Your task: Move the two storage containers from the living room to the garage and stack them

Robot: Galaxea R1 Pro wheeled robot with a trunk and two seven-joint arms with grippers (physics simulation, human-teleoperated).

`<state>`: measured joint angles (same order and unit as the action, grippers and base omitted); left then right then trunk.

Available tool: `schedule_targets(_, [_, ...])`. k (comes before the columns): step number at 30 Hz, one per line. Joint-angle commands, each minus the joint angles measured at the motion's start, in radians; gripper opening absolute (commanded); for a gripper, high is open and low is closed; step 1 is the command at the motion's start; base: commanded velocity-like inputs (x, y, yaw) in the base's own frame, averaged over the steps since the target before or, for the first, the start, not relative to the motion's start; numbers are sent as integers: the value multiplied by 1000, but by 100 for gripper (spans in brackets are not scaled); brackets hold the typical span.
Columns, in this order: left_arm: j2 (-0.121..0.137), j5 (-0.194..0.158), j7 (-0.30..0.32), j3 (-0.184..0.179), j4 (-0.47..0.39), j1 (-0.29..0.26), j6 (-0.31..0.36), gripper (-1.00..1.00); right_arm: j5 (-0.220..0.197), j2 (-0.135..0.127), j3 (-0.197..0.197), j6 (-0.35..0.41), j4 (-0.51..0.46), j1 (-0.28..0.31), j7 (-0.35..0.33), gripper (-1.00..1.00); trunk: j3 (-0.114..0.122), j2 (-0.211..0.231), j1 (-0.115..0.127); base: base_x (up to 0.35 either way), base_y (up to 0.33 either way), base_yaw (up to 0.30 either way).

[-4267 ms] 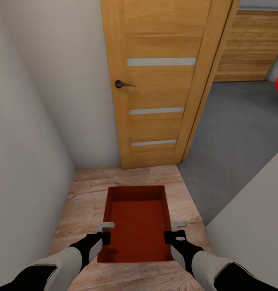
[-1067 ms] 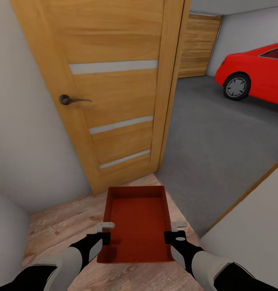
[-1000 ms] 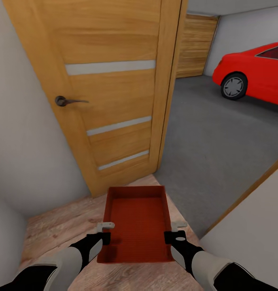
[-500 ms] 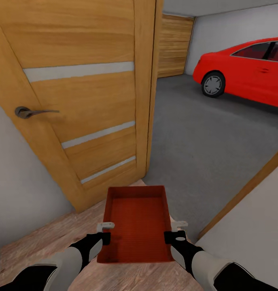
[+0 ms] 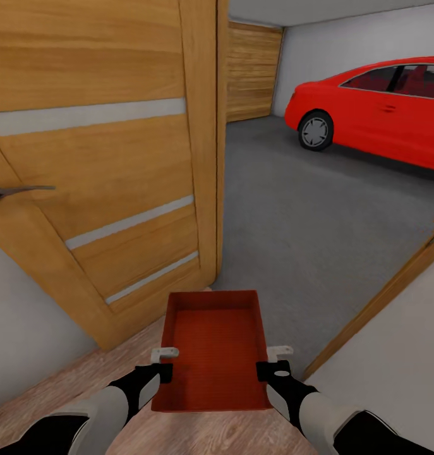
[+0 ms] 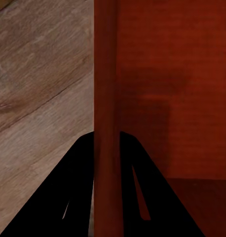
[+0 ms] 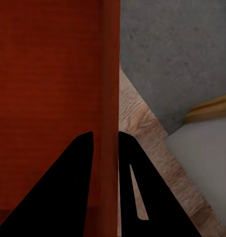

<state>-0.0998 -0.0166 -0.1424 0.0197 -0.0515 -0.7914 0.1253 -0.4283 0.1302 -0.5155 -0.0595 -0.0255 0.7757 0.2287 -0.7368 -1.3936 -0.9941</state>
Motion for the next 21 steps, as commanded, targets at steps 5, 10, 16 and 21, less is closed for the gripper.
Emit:
schedule_targets(5, [20,10,-8,-30,-5,0,-21,-100,-23,0,1,-5,16,0,3,-100,-1,0,0,259,142,-2])
schedule_targets(10, [20,10,-8,-30,-5,0,-21,-100,-23,0,2,-5,16,0,2,-100,-1,0,0,284,197,0])
schedule_targets(16, [20,10,-9,-31,-5,0,-22,-100,-23,0,2,-1,16,0,3,-100,-1,0,0,43,13,-201])
schedule_targets(21, [20,10,-9,-31,-5,0,-22,-100,-23,0,2,-2,16,0,3,-100,-1,0,0,2,1,-240])
